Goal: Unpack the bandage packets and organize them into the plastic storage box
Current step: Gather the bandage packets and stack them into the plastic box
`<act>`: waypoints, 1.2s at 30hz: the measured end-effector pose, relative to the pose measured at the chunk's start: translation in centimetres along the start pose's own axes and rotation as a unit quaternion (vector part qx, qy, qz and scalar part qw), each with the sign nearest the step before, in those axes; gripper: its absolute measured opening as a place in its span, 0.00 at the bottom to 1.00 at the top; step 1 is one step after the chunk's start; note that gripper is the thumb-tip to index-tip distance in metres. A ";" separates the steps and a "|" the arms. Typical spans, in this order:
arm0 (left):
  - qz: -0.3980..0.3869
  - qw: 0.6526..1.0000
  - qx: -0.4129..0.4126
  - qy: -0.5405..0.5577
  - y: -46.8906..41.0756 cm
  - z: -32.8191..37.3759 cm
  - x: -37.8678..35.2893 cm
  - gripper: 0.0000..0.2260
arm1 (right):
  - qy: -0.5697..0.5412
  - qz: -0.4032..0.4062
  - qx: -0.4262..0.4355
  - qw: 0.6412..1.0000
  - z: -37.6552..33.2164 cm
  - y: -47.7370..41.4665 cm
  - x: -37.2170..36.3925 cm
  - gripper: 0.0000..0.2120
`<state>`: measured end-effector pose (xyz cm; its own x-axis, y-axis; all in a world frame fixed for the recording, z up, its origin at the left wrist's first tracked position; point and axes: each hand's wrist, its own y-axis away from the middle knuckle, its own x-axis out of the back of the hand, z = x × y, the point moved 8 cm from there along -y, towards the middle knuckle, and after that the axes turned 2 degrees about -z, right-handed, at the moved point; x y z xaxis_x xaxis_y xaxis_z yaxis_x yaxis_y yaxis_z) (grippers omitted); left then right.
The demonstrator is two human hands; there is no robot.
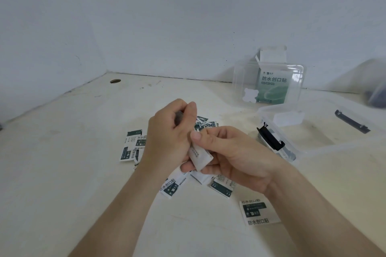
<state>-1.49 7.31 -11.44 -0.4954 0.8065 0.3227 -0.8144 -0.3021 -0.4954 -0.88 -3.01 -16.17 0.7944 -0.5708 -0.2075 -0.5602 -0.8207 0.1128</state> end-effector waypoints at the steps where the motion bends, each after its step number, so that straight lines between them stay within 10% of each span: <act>1: -0.013 1.000 -0.005 0.001 0.1 0.1 -0.3 0.18 | -0.006 0.001 0.001 1.000 0.0 0.0 0.1 0.11; 6: -0.142 0.988 0.005 0.054 0.3 -0.1 -0.8 0.16 | -0.072 0.060 0.015 0.995 -0.4 0.0 1.5 0.18; 12: -0.265 0.964 -0.004 -0.002 1.9 0.5 -2.4 0.51 | -0.077 0.086 0.013 0.993 -0.3 0.1 2.3 0.17; 21: -0.228 0.970 -0.084 -0.027 2.1 2.0 -2.3 0.43 | -0.044 0.101 0.014 0.994 -0.3 0.1 2.6 0.27; 36: -0.216 0.964 -0.143 -0.063 0.7 5.3 -3.4 0.35 | 0.101 0.165 0.104 0.976 -7.2 4.3 3.9 0.10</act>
<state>-1.95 1.63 -8.59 -0.1765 0.7522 0.6348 -0.8448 0.2152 -0.4899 1.49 -8.89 -9.47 0.5816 -0.8134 0.0045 -0.8116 -0.5807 -0.0638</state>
